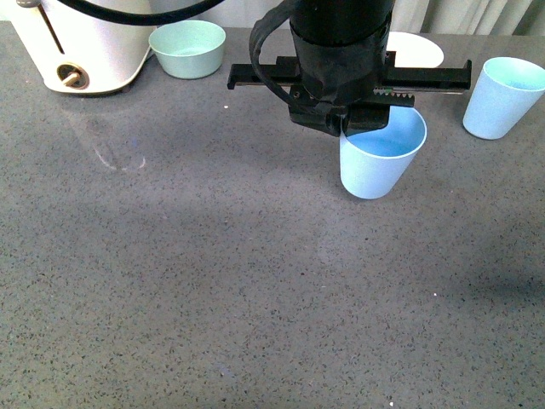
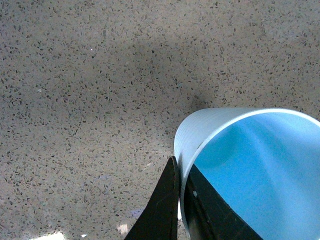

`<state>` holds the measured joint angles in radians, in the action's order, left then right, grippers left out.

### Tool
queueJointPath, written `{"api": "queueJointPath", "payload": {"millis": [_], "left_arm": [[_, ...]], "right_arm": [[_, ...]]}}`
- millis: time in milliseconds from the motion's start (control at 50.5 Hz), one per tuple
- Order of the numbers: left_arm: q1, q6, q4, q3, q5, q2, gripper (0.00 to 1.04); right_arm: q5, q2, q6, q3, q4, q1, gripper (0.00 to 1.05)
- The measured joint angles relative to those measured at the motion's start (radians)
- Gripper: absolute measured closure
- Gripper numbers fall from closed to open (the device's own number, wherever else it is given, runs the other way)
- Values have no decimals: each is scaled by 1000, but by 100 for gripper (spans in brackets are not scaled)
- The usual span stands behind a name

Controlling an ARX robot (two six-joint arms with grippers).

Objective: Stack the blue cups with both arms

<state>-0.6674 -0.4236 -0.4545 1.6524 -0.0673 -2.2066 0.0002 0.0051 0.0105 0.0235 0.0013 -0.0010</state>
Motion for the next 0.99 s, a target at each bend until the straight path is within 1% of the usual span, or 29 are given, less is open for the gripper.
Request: {"api": "queueJointPath", "payload": {"millis": [218, 515, 594, 674, 753, 773, 931, 991], "left_arm": [[2, -1, 3, 0, -16, -39, 103], [3, -3, 6, 0, -12, -40, 102], [3, -3, 8, 0, -11, -40, 93], [3, -3, 8, 0, -8, -40, 83], [3, -3, 8, 0, -7, -40, 68], [3, -2, 8, 0, -6, -40, 63], [5, -1, 8, 0, -3, -37, 45], [7, -1, 8, 0, -3, -33, 36]], "right_arm": [[0, 0, 0, 0, 0, 0, 9], [0, 0, 0, 0, 0, 0, 9], [0, 0, 0, 0, 0, 0, 9], [0, 0, 0, 0, 0, 0, 9], [0, 0, 0, 0, 0, 0, 9], [0, 0, 0, 0, 0, 0, 9], [0, 0, 0, 0, 0, 0, 9], [0, 0, 0, 0, 0, 0, 9]]}}
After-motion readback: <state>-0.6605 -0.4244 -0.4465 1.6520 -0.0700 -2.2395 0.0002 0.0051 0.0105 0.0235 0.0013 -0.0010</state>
